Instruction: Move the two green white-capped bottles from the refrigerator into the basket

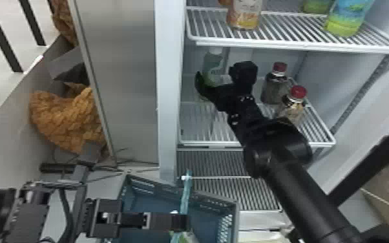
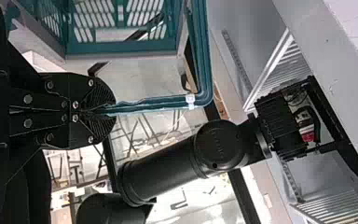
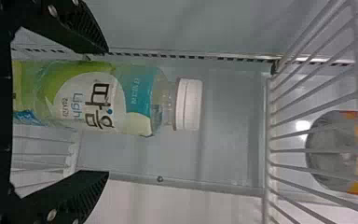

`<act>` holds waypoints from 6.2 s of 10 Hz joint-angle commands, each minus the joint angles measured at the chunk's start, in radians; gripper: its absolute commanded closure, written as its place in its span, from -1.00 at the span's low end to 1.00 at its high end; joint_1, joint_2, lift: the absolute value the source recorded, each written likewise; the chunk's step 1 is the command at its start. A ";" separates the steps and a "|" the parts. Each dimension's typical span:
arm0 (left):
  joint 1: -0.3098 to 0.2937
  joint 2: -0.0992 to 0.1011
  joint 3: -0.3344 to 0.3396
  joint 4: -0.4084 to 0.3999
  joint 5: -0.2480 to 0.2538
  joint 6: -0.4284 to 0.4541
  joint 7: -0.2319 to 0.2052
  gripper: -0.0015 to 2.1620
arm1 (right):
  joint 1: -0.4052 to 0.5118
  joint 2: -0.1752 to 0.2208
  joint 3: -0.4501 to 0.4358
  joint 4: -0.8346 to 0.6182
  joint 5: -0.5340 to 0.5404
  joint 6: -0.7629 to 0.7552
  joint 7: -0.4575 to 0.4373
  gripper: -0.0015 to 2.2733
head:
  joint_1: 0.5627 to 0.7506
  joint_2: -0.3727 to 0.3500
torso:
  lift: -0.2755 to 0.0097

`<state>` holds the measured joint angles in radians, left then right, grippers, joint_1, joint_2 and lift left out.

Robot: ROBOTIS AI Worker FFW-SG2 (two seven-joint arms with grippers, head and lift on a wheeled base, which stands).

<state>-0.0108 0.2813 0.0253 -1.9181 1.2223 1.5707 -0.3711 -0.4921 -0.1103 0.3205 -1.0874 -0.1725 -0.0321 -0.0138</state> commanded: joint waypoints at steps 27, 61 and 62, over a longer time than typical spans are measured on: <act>0.035 0.007 0.023 -0.007 0.022 0.001 -0.002 0.07 | 0.762 -0.078 -0.247 -1.189 -0.043 0.523 0.192 -0.24 | 0.41 -0.37 | -0.92; 0.038 0.004 0.025 -0.012 0.012 0.001 0.000 0.07 | 1.125 0.000 -0.332 -1.373 -0.047 0.302 0.195 -0.90 | 0.41 -0.56 | -0.92; 0.038 0.004 0.025 -0.012 0.014 0.001 0.000 0.07 | 1.140 0.003 -0.322 -1.358 -0.051 0.228 0.163 -0.90 | 0.41 -0.58 | -0.92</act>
<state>0.0260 0.2853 0.0498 -1.9302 1.2356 1.5707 -0.3711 0.6401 -0.1096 -0.0073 -2.4566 -0.2199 0.2478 0.1521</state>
